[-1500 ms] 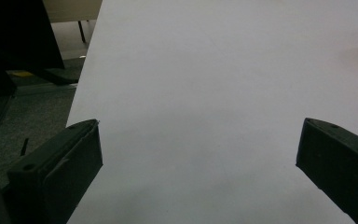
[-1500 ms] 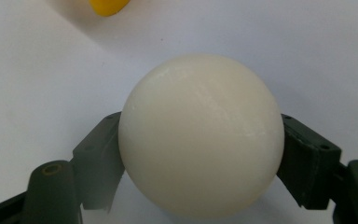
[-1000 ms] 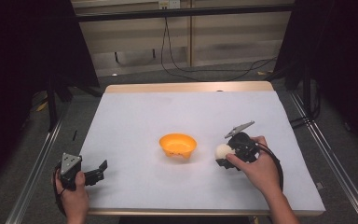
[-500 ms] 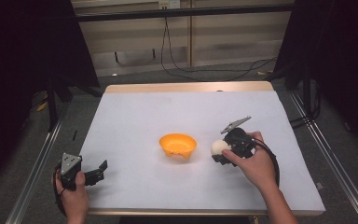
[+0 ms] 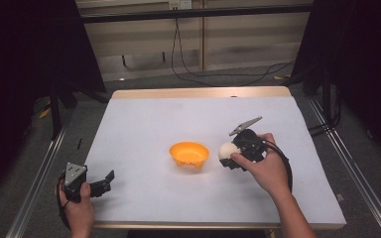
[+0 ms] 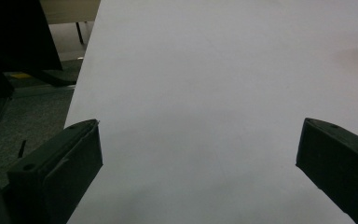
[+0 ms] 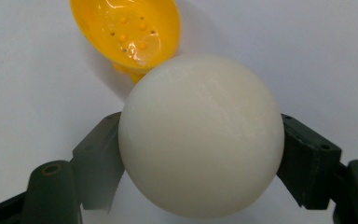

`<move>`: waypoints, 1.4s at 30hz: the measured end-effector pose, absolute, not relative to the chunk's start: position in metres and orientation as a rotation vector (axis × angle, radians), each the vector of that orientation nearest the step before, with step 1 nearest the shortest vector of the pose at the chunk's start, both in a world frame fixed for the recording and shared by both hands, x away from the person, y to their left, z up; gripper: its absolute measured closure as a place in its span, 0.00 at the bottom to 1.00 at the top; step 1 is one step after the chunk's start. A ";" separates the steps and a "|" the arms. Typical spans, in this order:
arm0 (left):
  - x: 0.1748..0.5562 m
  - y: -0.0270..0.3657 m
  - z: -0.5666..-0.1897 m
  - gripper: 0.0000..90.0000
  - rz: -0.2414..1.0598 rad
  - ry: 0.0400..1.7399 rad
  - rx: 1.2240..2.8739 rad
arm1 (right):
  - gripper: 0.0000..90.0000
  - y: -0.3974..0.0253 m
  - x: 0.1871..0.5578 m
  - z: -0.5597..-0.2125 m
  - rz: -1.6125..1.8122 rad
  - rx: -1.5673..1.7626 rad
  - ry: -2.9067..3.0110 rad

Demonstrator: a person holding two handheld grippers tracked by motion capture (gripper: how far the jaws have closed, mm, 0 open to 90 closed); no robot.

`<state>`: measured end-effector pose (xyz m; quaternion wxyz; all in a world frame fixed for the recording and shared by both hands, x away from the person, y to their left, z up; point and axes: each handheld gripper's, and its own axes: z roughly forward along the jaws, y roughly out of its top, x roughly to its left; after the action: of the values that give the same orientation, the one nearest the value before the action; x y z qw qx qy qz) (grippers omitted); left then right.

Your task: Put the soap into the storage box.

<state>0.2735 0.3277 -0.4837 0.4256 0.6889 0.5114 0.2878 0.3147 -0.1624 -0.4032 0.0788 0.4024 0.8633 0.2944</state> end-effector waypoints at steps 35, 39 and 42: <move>0.274 0.329 -0.484 0.00 0.712 1.281 1.721 | 0.27 -0.098 0.341 -0.402 0.938 1.109 2.667; 0.274 0.328 -0.484 0.00 0.713 1.280 1.724 | 0.27 -0.092 0.344 -0.402 0.946 1.103 2.671; 0.274 0.328 -0.484 0.00 0.711 1.280 1.722 | 0.27 -0.087 0.347 -0.403 0.945 1.096 2.674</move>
<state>0.2742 0.3284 -0.4837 0.4265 0.6890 0.5123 0.2845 0.3471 -0.0871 -0.4026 0.0503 0.3600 0.8783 0.3105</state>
